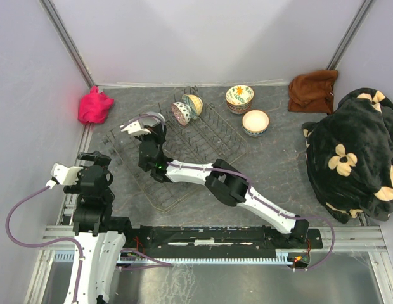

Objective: Unload the bowls from the dish rack

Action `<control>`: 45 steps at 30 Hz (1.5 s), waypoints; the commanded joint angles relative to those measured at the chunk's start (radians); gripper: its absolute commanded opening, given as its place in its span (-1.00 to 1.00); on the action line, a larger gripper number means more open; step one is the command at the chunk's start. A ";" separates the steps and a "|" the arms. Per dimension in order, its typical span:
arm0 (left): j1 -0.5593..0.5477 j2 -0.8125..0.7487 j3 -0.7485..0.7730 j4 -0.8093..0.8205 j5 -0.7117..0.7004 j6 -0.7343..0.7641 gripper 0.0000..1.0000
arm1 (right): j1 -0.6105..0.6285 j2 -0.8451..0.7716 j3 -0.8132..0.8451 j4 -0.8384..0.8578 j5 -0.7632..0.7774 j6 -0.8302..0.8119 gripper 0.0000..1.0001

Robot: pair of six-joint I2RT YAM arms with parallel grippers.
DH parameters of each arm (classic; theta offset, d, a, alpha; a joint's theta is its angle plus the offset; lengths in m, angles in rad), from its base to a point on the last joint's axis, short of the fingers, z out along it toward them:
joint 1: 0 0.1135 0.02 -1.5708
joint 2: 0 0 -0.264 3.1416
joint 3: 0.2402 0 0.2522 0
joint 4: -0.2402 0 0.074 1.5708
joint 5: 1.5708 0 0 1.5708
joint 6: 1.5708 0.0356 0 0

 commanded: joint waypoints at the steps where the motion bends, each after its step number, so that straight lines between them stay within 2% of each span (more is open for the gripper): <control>1: 0.000 -0.008 0.007 0.038 -0.029 -0.036 0.99 | -0.001 -0.149 -0.018 0.131 0.002 0.003 -0.98; 11: 0.000 -0.008 0.005 0.041 -0.026 -0.037 0.98 | -0.020 -0.297 -0.214 0.118 -0.006 0.115 -0.98; 17: 0.000 0.011 0.003 0.070 0.023 -0.017 0.99 | -0.036 -0.427 -0.348 0.088 -0.017 0.160 -0.98; 26: 0.000 0.066 -0.016 0.212 0.239 0.092 0.99 | -0.143 -0.677 -0.549 -0.196 -0.071 0.417 -0.98; 30: -0.001 0.124 -0.003 0.249 0.338 0.122 0.98 | -0.230 -0.776 -0.591 -0.398 -0.130 0.600 -0.98; 36: 0.000 0.185 -0.041 0.387 0.505 0.131 0.99 | -0.457 -0.937 -0.664 -0.734 -0.340 0.907 -0.98; 40: 0.000 0.215 -0.067 0.467 0.585 0.125 0.98 | -0.618 -1.014 -0.731 -0.839 -0.462 1.039 -0.98; 45: 0.000 0.247 -0.068 0.488 0.610 0.127 0.99 | -0.801 -1.083 -0.823 -0.896 -0.633 1.165 -0.98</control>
